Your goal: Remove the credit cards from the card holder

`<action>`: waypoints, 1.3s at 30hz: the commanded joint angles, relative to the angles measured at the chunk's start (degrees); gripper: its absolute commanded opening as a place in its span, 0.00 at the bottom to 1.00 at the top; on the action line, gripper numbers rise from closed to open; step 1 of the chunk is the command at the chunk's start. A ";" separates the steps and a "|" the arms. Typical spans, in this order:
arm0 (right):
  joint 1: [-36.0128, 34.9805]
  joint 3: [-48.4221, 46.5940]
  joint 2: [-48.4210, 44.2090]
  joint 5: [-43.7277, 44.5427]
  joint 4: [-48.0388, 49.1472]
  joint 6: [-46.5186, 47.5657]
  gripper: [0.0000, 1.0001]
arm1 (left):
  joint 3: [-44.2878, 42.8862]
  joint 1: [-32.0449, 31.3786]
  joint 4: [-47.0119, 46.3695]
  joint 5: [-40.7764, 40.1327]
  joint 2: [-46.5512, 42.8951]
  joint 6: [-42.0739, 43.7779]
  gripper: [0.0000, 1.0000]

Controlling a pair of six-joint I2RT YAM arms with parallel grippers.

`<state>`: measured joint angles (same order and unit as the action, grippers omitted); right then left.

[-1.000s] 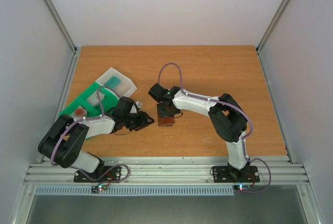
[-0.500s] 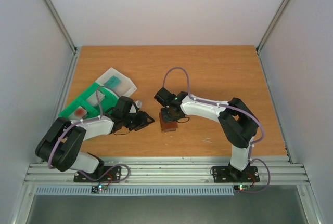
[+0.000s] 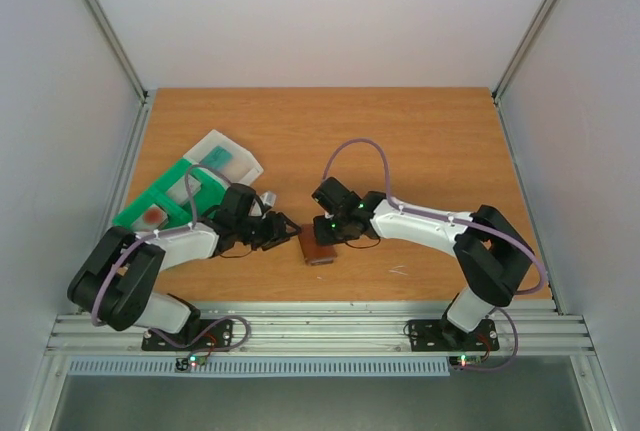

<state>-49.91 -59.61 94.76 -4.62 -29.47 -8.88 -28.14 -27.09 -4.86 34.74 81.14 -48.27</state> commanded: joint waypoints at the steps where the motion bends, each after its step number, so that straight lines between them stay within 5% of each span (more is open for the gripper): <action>1: -0.63 1.74 -2.74 -3.94 6.97 -3.64 0.01 | 1.08 -0.32 -7.68 3.47 2.62 -1.89 0.50; 6: -0.78 3.03 -3.72 -6.18 10.35 -5.78 0.01 | 1.76 -0.40 -10.51 4.18 4.28 -3.57 0.48; 16: -0.82 4.76 -6.14 -3.82 9.75 -7.04 0.01 | 1.08 -0.37 -6.11 1.76 4.10 -1.12 0.19; 19: -0.81 4.71 -6.42 -3.55 9.53 -7.02 0.01 | 1.03 -0.37 -5.76 1.61 4.33 -0.69 0.18; 22: -0.81 4.60 -6.87 -2.99 8.99 -7.16 0.01 | 0.83 -0.39 -4.56 0.77 4.14 -0.61 0.24; 26: -0.80 5.20 -8.14 -0.55 7.93 -7.37 0.01 | -0.78 -0.36 1.07 -1.83 2.64 0.91 0.48; 37: -0.71 9.17 -16.24 7.12 5.42 -8.94 0.01 | -4.49 -0.40 16.29 -8.29 -7.25 5.58 0.77; 39: -0.71 9.49 -17.49 6.32 5.77 -9.29 0.01 | -4.68 -0.37 16.91 -7.51 -8.46 5.97 0.89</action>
<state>-50.22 -50.81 80.31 -0.56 -23.79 -16.67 -31.00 -27.35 7.88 28.45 75.20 -44.42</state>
